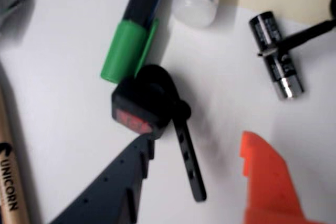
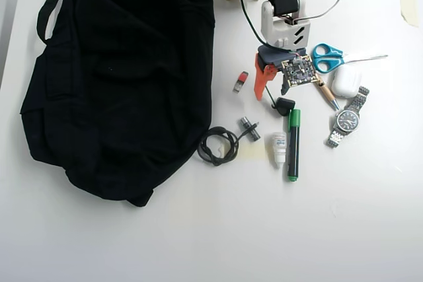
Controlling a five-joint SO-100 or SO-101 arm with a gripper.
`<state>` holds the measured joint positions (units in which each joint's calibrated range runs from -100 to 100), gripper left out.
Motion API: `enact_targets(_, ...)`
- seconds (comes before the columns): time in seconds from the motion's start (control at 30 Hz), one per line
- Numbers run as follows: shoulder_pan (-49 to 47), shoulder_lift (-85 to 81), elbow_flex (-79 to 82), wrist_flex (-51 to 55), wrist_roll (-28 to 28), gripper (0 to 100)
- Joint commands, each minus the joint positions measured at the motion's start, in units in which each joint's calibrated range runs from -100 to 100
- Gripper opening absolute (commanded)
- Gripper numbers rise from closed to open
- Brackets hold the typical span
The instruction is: Put the black bike light into the black bag
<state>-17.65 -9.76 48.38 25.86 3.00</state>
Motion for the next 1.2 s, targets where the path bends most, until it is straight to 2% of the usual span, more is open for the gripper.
enact_targets(0.0,0.1,2.7,-1.5,-3.7,-0.1,21)
enact_targets(0.5,-1.3,6.0,-5.2,-5.2,-0.1,17)
enact_targets(0.7,-1.1,6.0,-5.8,-5.6,-0.1,8)
enact_targets(1.17,-1.1,6.9,-7.0,-5.7,-0.1,2)
